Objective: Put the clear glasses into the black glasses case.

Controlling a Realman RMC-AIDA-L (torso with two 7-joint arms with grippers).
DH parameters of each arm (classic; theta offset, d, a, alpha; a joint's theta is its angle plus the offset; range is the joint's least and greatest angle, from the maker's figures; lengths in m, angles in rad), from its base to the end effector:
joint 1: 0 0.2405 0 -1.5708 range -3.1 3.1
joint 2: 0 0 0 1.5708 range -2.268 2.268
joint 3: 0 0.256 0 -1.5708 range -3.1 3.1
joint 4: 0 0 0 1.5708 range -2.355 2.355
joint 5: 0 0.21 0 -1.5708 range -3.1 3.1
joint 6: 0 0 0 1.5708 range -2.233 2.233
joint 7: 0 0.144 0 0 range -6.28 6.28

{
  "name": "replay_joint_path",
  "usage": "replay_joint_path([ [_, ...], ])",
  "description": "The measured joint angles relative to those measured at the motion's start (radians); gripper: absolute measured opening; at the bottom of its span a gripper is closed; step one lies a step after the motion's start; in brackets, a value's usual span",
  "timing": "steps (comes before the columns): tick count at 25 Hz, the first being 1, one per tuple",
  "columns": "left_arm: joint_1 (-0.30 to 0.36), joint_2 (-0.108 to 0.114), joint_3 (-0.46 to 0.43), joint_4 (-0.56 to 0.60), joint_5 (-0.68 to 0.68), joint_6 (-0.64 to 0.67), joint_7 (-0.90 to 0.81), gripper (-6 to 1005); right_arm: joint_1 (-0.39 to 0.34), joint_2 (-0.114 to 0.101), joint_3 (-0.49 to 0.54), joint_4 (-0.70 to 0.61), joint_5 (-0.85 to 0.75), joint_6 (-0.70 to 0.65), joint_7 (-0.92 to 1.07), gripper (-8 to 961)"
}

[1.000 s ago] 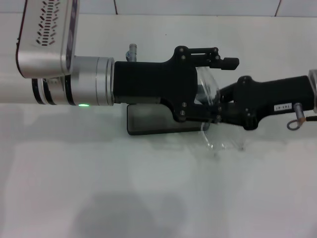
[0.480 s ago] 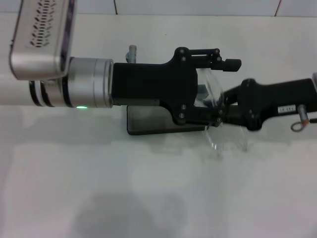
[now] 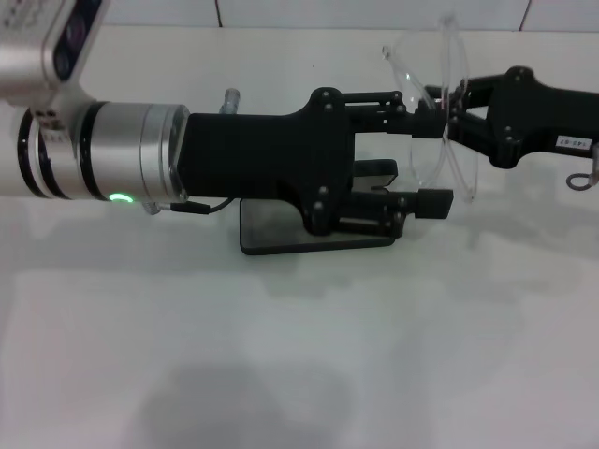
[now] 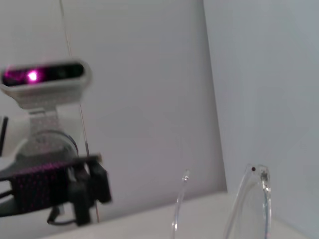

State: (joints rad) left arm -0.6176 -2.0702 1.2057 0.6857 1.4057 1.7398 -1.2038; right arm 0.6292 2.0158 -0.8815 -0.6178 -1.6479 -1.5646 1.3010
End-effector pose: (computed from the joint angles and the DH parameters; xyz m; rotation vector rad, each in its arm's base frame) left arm -0.1411 0.3170 -0.0162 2.8288 -0.0796 1.2323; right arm 0.1983 0.3653 0.0185 -2.7111 0.2961 0.9659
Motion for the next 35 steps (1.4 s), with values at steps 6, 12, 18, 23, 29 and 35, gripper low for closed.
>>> replay_joint_path([
  [6, -0.018, 0.011, -0.026, -0.002, -0.004, 0.000, -0.173, 701, -0.013, 0.006, -0.002, 0.014, 0.093, -0.098, -0.122, 159],
  [12, -0.024, 0.010, -0.030, -0.002, -0.005, 0.002, -0.215, 701, -0.016, 0.008, -0.025, 0.035, 0.130, -0.168, -0.189, 160],
  [18, -0.022, 0.008, -0.029, -0.002, -0.003, 0.001, -0.224, 701, -0.016, 0.009, -0.072, 0.036, 0.131, -0.167, -0.190, 161],
  [23, -0.010, 0.008, -0.030, -0.002, -0.003, -0.001, -0.224, 701, -0.032, 0.008, -0.069, 0.036, 0.150, -0.162, -0.192, 162],
  [29, -0.001, 0.009, -0.059, -0.002, 0.001, -0.002, -0.224, 701, -0.064, 0.003, -0.066, 0.026, 0.227, -0.164, -0.196, 163],
  [35, -0.004, 0.008, -0.054, -0.003, 0.002, 0.000, -0.224, 701, -0.064, 0.005, -0.076, 0.033, 0.246, -0.132, -0.214, 164],
])
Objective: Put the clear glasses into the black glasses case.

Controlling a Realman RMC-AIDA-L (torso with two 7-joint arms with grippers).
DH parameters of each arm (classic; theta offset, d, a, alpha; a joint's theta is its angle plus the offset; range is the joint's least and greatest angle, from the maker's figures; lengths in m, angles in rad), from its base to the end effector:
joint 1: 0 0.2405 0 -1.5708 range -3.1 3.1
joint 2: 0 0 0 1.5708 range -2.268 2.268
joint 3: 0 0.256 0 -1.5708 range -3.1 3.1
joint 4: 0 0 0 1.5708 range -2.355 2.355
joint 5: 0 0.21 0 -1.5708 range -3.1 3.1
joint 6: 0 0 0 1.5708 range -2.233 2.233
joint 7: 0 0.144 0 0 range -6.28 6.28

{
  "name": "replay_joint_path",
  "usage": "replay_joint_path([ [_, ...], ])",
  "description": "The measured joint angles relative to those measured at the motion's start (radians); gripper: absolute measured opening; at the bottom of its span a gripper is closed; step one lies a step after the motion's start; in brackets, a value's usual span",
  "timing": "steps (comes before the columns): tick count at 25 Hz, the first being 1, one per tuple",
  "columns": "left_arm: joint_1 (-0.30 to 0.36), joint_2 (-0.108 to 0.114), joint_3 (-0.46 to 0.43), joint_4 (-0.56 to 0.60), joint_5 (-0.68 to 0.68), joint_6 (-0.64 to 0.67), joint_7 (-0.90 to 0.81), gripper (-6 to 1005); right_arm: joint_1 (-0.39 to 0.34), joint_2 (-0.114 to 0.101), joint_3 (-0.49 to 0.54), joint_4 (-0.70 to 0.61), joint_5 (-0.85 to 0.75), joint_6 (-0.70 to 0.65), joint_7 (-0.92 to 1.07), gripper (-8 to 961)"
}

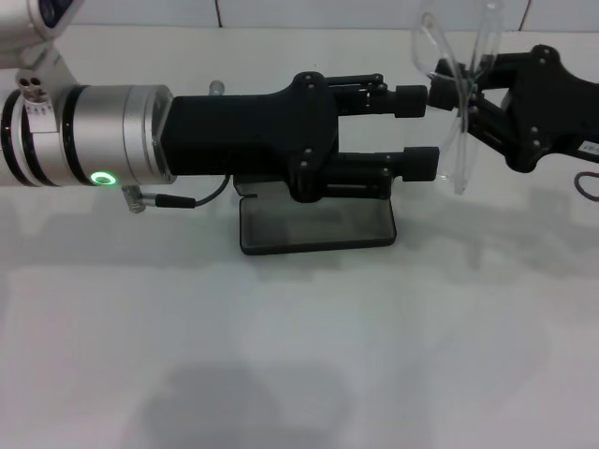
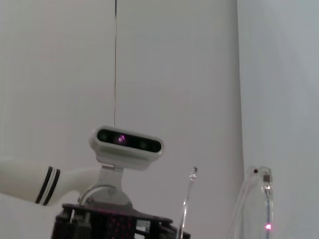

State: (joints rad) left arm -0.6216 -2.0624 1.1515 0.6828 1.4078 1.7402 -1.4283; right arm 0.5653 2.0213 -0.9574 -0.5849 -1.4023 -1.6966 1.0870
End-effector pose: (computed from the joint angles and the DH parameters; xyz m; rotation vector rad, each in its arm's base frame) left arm -0.1433 0.3245 -0.0058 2.7710 0.2407 1.2330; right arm 0.1919 0.3397 0.0267 -2.5903 0.0361 1.2385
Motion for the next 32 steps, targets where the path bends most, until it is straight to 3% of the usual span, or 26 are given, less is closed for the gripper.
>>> replay_joint_path([
  [13, -0.017, -0.001, 0.002, 0.005, 0.001, 0.037, -0.017, 701, 0.019, 0.005, -0.086, 0.002, 0.005, 0.054, -0.016, 166],
  [32, -0.014, 0.003, -0.002, 0.003, 0.013, 0.006, -0.005, 701, 0.009, 0.002, -0.079, 0.002, 0.105, 0.050, -0.057, 168],
])
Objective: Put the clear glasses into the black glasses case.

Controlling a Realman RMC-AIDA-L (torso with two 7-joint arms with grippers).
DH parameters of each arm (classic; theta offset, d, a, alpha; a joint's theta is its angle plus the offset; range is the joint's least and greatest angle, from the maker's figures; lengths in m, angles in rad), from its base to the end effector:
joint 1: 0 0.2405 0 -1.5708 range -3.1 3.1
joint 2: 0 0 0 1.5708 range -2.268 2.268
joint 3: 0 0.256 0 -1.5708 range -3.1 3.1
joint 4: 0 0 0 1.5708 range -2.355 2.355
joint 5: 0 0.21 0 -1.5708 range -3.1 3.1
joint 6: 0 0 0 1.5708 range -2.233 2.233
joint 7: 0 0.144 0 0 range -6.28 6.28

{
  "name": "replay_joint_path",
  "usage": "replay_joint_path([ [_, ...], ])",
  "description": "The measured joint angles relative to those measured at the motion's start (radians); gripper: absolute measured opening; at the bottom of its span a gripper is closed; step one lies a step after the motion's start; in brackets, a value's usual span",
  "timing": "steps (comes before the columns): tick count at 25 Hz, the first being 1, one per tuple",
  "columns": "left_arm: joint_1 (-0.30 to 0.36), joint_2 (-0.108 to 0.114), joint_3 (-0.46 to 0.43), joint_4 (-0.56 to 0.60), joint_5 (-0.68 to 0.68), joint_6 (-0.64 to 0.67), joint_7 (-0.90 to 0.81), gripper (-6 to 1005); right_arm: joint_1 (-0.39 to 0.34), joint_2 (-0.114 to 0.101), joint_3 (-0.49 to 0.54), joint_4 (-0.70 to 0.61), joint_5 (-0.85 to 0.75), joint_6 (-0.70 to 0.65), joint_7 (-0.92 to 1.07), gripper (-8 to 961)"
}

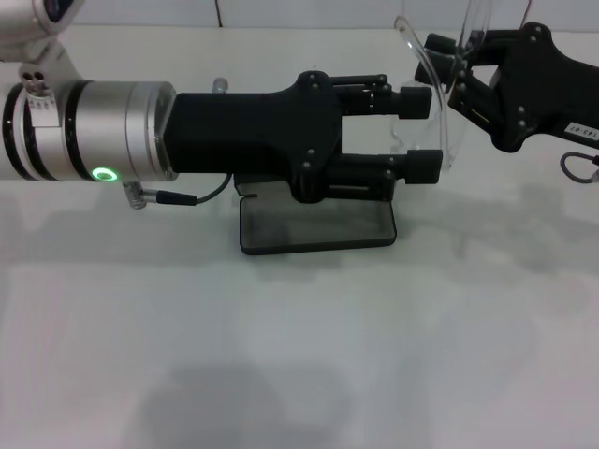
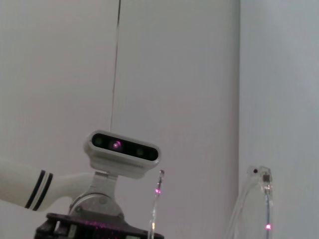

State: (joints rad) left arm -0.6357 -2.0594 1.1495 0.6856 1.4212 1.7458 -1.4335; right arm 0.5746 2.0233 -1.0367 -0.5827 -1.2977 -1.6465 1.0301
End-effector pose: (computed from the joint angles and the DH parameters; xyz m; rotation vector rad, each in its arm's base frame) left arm -0.1400 0.3259 -0.0054 2.7699 0.2205 1.2088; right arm 0.1809 0.3465 0.0231 -2.5366 -0.0278 1.2574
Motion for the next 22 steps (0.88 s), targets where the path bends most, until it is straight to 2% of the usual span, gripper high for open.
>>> replay_joint_path([
  [9, -0.009, -0.004, -0.001, 0.004, 0.011, 0.002, 0.001, 701, 0.001, 0.000, -0.015, 0.018, 0.038, 0.043, -0.029, 170],
  [17, -0.019, -0.005, 0.000, 0.004, 0.008, 0.005, -0.004, 701, 0.020, -0.002, -0.117, 0.025, 0.035, 0.114, -0.043, 171],
  [22, -0.021, -0.005, -0.003, 0.005, 0.007, 0.002, -0.003, 700, 0.021, -0.008, -0.130, 0.020, 0.026, 0.110, -0.044, 172],
])
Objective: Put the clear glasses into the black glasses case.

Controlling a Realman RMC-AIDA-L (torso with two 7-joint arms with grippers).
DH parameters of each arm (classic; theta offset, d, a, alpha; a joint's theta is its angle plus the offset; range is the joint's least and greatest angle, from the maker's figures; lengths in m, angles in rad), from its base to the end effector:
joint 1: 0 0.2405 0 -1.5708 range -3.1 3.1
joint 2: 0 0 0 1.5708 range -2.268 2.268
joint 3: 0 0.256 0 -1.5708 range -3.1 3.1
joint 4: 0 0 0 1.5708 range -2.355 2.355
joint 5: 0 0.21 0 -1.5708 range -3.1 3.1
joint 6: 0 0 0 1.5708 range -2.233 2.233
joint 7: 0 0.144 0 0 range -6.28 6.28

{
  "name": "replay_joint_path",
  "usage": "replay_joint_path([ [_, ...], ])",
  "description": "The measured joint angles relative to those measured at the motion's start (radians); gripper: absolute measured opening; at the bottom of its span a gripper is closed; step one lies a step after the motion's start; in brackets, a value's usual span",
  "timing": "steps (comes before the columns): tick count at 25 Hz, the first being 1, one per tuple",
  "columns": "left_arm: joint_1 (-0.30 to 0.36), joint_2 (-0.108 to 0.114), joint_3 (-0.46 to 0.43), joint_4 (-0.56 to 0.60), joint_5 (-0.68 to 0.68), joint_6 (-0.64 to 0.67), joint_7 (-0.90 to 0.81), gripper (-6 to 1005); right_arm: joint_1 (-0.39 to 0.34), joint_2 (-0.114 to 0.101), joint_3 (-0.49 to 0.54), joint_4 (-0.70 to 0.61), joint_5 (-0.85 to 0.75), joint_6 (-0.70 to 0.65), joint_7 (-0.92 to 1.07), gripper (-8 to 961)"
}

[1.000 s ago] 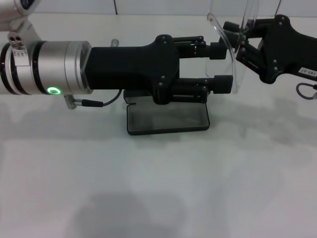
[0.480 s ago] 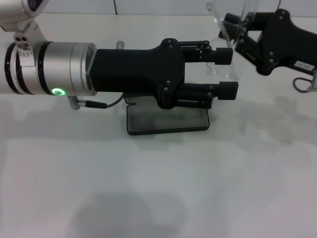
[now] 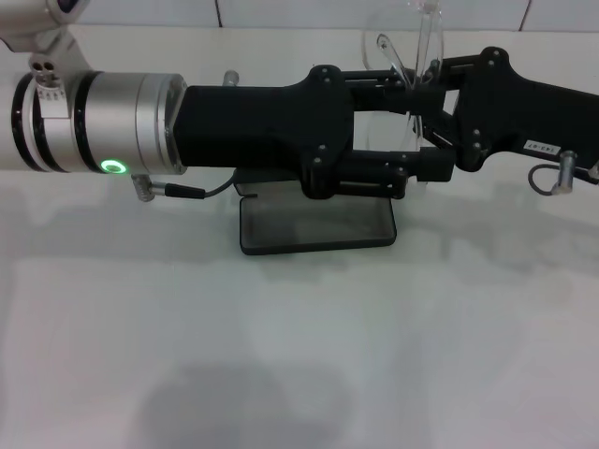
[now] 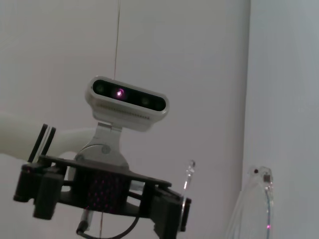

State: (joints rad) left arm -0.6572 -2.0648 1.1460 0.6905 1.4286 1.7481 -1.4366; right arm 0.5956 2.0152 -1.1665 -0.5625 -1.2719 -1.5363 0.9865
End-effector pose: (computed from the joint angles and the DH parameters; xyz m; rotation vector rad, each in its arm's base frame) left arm -0.1319 0.3280 -0.0066 2.7614 0.1885 1.2006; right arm 0.1785 0.3534 0.0013 -2.6008 -0.0433 1.1317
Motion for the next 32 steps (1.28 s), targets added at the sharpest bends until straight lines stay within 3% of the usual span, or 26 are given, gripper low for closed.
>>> replay_joint_path([
  [16, -0.007, 0.000, -0.004, -0.006, 0.003, -0.032, 0.005, 700, -0.012, -0.004, 0.002, -0.007, -0.019, -0.059, 0.000, 174],
  [21, 0.006, 0.003, -0.014, -0.006, -0.001, -0.032, 0.005, 700, -0.042, -0.004, 0.049, -0.021, -0.020, -0.055, -0.008, 175],
  [27, 0.090, 0.005, -0.172, 0.002, -0.003, -0.027, 0.062, 700, -0.073, -0.010, 0.064, -0.114, -0.070, -0.009, 0.032, 176],
  [32, 0.171, -0.016, -0.388, -0.021, -0.006, -0.057, 0.208, 700, -0.080, 0.006, -0.004, -0.379, -0.320, 0.106, 0.273, 176],
])
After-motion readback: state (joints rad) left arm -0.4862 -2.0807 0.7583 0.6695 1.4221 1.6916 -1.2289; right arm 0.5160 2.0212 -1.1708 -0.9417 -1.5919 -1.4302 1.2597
